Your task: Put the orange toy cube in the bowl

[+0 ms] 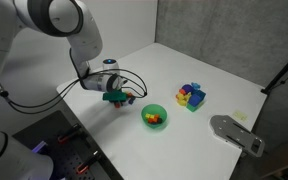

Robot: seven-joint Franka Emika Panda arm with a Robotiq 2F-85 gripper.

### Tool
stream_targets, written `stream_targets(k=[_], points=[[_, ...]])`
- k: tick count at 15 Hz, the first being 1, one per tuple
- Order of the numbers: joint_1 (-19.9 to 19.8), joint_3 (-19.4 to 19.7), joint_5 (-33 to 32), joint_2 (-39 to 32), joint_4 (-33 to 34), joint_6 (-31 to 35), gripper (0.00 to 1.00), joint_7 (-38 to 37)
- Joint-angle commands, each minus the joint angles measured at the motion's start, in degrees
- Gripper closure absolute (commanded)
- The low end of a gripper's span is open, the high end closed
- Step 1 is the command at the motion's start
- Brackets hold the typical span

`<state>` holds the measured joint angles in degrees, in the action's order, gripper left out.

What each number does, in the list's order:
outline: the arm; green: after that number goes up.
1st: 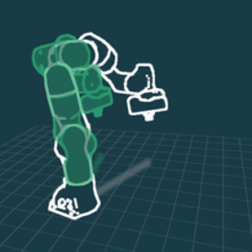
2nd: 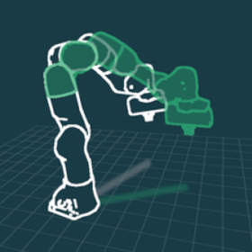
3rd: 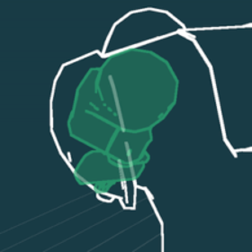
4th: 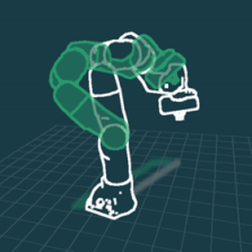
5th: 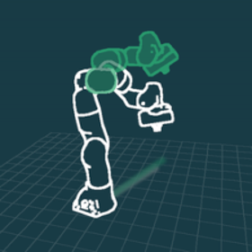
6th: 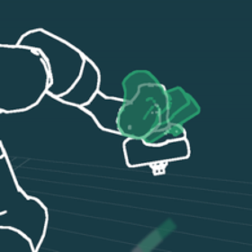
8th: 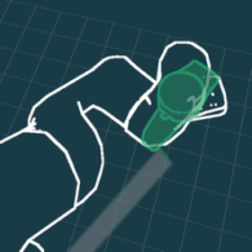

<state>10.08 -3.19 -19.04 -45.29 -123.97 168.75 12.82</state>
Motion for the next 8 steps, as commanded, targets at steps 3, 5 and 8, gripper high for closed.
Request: stream_targets(k=[3, 5, 8], points=[[-0.51, -0.29, 0.87, 1.31, 1.33, -2.86, 0.92, 0.63], [-0.54, -0.12, 1.17, 2.04, 2.1, -4.66, 0.89, 0.35], [-1.74, -0.76, 2.45, 3.77, 3.96, -10.28, 0.89, 0.47]])
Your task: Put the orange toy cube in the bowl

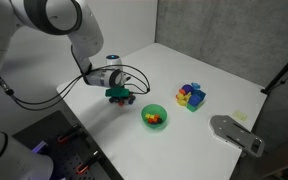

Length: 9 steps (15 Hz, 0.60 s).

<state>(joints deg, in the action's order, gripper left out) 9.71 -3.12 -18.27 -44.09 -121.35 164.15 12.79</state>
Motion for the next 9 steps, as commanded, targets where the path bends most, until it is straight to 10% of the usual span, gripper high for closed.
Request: stream_targets(k=[1, 9], points=[[-1.5, -0.68, 2.17, 3.43, 2.12, -8.02, 0.9, 0.19], [-2.43, 3.39, 4.29, 5.28, 14.18, -26.74, 0.89, -5.43]])
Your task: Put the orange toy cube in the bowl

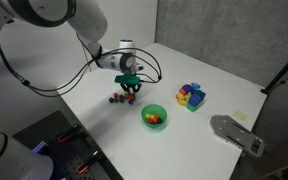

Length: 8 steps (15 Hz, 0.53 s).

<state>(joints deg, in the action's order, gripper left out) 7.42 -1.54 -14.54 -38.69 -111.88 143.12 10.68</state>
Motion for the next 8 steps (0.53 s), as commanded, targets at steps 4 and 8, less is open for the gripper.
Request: stream_targets(k=[4, 8], points=[[-0.87, 5.29, 0.21, -1.81, 10.58, -11.75, 0.9, -9.24], [-2.31, 7.92, 0.47, -2.73, 13.21, -15.22, 0.9, -14.72]])
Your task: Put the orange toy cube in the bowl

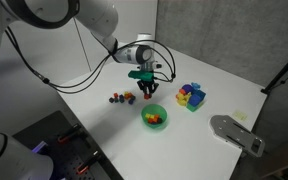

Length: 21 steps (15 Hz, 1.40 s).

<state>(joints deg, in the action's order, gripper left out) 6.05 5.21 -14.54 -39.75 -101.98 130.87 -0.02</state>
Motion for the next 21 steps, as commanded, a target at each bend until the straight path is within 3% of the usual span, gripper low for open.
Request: stream_targets(k=[1, 10, 21], points=[[-1.46, 1.6, 0.53, -1.82, 3.18, -2.77, 0.9, -5.1], [-7.31, 1.4, 5.59, -4.9, 2.81, 0.38, 0.9, -6.3], [-7.77, 1.59, 7.17, -10.05, 2.59, 7.54, 0.9, -5.5]])
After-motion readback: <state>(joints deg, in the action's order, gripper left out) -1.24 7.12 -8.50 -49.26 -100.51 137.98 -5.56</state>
